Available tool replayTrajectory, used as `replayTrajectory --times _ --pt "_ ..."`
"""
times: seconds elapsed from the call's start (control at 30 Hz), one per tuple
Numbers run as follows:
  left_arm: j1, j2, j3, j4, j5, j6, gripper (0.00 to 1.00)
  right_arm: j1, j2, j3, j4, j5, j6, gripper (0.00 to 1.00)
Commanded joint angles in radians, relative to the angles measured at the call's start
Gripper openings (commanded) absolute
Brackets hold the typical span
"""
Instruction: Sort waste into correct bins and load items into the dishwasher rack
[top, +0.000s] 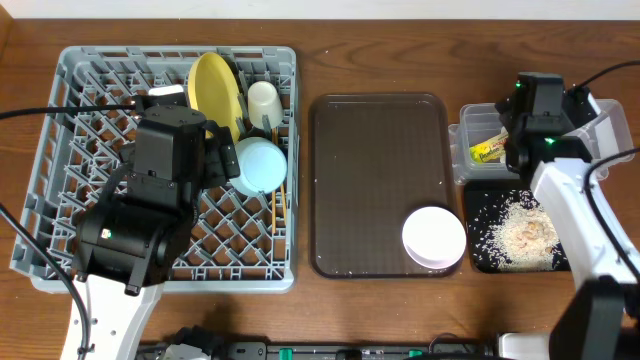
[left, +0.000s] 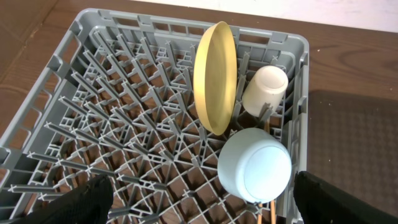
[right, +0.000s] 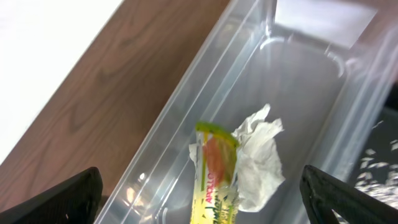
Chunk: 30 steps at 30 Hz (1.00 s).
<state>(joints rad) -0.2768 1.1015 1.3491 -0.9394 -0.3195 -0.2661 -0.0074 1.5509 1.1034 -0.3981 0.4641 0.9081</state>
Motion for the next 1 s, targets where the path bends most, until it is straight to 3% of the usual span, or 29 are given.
replayTrajectory --times 0.0,0.4,0.97 --pt "0.003 0.002 0.003 -0.002 -0.003 -0.009 0.94 -0.014 -0.104 0.000 -0.047 0.012 -0.143 0.99" --pt "0.003 0.002 0.003 -0.002 -0.003 -0.009 0.94 -0.007 -0.197 0.000 -0.358 -0.036 -0.162 0.99" --pt "0.003 0.002 0.003 -0.002 -0.003 -0.009 0.94 -0.006 -0.197 0.000 -0.377 -0.035 -0.162 0.99"
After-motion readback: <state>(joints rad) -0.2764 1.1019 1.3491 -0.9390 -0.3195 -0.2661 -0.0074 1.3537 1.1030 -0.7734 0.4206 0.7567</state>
